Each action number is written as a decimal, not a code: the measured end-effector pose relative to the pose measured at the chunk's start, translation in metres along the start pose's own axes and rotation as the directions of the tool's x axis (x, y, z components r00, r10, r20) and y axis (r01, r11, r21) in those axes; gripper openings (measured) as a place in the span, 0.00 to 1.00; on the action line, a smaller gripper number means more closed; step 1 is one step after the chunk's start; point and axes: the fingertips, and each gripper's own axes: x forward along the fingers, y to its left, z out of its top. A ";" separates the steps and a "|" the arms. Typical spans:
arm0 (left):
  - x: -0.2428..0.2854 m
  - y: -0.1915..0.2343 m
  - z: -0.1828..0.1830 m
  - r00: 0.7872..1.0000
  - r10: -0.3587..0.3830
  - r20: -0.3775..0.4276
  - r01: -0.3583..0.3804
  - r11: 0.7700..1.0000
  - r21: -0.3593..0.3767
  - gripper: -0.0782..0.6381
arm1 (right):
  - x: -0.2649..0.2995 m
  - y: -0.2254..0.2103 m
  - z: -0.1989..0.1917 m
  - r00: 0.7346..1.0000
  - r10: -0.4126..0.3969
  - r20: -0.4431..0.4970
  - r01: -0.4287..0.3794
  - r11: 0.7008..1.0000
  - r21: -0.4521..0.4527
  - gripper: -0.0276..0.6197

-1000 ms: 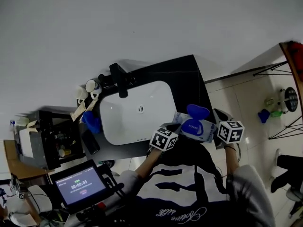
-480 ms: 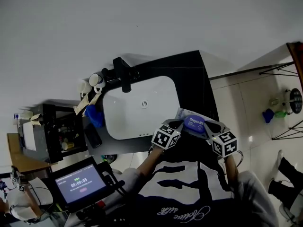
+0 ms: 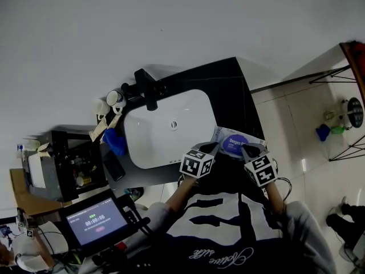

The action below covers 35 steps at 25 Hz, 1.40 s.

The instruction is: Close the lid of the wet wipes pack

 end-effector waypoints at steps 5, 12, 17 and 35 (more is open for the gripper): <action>-0.016 -0.007 0.004 0.999 -0.020 0.027 0.019 0.999 0.027 0.11 | -0.006 0.004 0.002 0.999 -0.054 -0.001 0.054 0.999 -0.004 0.04; -0.043 -0.013 0.008 0.996 -0.051 0.070 0.046 0.997 0.065 0.11 | -0.009 0.004 0.004 0.992 -0.129 0.010 0.128 0.990 0.053 0.04; -0.068 -0.028 0.020 0.983 -0.102 0.150 0.091 0.993 0.079 0.11 | -0.027 0.002 0.001 0.965 -0.232 0.120 0.208 0.961 0.182 0.04; -0.131 -0.119 -0.034 0.924 -0.331 0.192 0.298 0.937 0.182 0.11 | -0.128 0.122 -0.009 0.860 -0.314 0.402 0.115 0.888 0.446 0.04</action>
